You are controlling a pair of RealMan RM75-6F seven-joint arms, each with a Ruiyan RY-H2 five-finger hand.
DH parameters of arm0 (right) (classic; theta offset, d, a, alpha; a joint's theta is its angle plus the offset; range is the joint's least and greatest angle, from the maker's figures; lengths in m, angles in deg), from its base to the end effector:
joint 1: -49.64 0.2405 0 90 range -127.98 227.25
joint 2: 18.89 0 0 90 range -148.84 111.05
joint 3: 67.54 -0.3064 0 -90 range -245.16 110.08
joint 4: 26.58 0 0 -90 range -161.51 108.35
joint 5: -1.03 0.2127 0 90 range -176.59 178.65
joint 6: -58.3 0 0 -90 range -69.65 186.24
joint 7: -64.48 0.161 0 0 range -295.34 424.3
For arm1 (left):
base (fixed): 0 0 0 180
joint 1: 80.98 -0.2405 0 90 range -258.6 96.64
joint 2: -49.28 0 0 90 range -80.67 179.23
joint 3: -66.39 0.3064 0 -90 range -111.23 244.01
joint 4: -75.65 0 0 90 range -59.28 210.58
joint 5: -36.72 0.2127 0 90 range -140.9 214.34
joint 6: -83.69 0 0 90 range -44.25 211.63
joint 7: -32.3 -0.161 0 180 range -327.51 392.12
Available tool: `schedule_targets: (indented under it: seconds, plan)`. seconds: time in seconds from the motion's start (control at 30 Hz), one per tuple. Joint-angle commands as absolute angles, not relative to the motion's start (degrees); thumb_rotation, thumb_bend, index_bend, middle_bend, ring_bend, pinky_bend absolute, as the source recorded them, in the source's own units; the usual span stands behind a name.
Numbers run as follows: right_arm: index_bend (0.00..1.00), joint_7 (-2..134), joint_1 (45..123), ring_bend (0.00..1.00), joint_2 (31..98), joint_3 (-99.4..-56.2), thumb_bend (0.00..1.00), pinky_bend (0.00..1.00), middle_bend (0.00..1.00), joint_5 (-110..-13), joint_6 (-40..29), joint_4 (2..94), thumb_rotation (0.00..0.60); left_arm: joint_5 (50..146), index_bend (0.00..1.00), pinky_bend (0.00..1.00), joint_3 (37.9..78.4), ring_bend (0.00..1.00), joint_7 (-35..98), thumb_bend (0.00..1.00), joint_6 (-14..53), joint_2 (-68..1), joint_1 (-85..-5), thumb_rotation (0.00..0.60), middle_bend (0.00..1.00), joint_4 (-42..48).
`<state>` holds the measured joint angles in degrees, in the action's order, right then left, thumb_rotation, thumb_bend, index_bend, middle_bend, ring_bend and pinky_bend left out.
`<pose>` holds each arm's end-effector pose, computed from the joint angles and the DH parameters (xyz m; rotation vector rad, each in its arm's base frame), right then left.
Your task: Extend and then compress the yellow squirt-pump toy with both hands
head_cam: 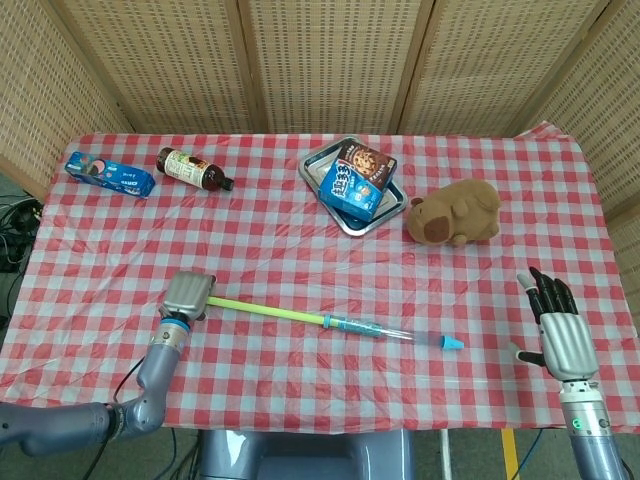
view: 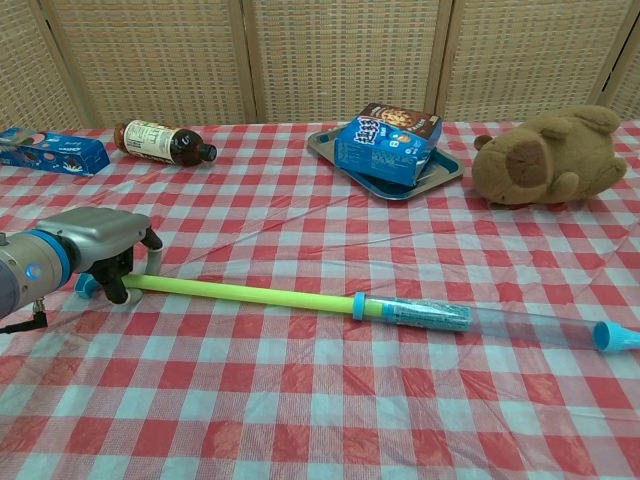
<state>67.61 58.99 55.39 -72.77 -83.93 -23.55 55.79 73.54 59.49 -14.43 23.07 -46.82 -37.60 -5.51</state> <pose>-0.3626 -0.2413 0.1277 1.3895 -0.9274 0.9890 -0.2343 0.3811 -0.0660 -1.7628 -0.9436 -0.4375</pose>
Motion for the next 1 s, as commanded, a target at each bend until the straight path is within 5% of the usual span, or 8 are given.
schedule_targets:
  seconds: [0.03, 0.17, 0.47, 1.0]
  plan:
    - [0.00, 67.8, 58.9, 0.00, 55.3, -72.7, 0.14, 0.00, 0.00, -84.1, -23.7, 55.8, 0.600, 73.9, 0.64, 0.76, 59.3, 0.87, -14.0, 0.46, 22.5, -47.0, -37.7, 0.600, 0.95, -5.7]
    - [0.00, 68.0, 58.8, 0.00, 55.2, -72.7, 0.14, 0.00, 0.00, -84.3, -24.0, 56.0, 0.600, 75.4, 0.75, 0.76, 58.8, 0.87, -12.9, 0.53, 21.0, -46.3, -38.0, 0.600, 0.95, -7.3]
    - [0.00, 67.8, 58.7, 0.00, 54.6, -72.5, 0.14, 0.00, 0.00, -84.5, -24.1, 57.0, 0.600, 76.9, 0.85, 0.76, 55.5, 0.87, -10.9, 0.57, 16.7, -40.8, -38.8, 0.600, 0.95, -17.5]
    - [0.07, 54.3, 63.2, 0.00, 52.8, -77.4, 0.14, 0.00, 0.00, -83.8, -23.4, 70.1, 0.600, 68.7, 0.87, 0.76, 49.3, 0.88, -11.8, 0.60, 14.4, -30.7, -37.0, 0.600, 0.95, -27.9]
